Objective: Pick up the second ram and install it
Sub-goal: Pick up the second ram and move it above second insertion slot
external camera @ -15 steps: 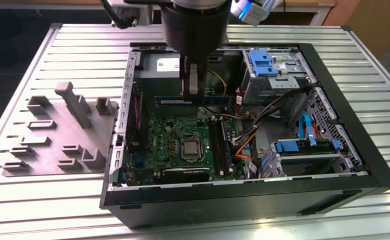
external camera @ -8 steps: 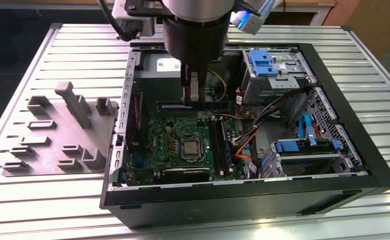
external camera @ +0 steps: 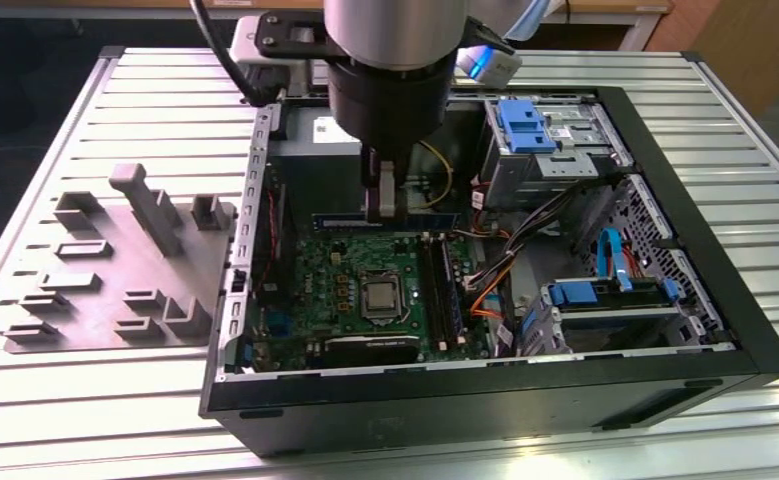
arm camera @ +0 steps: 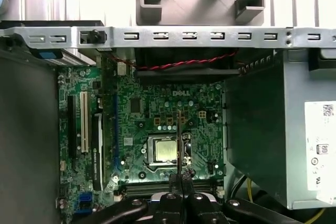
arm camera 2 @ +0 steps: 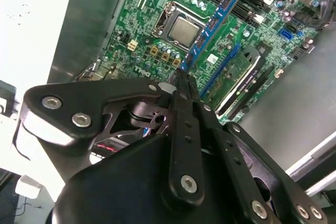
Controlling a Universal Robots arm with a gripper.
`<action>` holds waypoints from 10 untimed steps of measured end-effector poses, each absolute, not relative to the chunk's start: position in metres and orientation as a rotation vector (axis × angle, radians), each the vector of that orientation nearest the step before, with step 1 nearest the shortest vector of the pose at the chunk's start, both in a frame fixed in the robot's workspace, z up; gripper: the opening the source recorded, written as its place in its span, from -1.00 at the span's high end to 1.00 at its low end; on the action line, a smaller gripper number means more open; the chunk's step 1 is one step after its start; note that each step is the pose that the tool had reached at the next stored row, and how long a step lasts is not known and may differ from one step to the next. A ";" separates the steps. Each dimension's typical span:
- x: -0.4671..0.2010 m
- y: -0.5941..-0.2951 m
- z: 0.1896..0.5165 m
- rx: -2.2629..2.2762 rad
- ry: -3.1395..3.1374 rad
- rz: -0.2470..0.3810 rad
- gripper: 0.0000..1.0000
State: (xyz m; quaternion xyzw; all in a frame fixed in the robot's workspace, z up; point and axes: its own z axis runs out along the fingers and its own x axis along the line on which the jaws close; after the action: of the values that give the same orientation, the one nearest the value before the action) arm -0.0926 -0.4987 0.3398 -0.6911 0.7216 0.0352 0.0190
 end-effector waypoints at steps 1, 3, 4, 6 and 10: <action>-0.093 -0.499 0.338 -2.146 2.238 0.110 0.77; -0.093 -0.499 0.334 -2.149 2.235 0.111 0.77; -0.093 -0.499 0.332 -2.151 2.234 0.111 0.77; -0.093 -0.499 0.329 -2.152 2.233 0.112 0.77; -0.093 -0.499 0.321 -2.161 2.224 0.114 0.77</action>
State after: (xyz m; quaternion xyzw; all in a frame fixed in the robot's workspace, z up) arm -0.0926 -0.4987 0.3214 -0.6962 0.7166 0.0366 0.0194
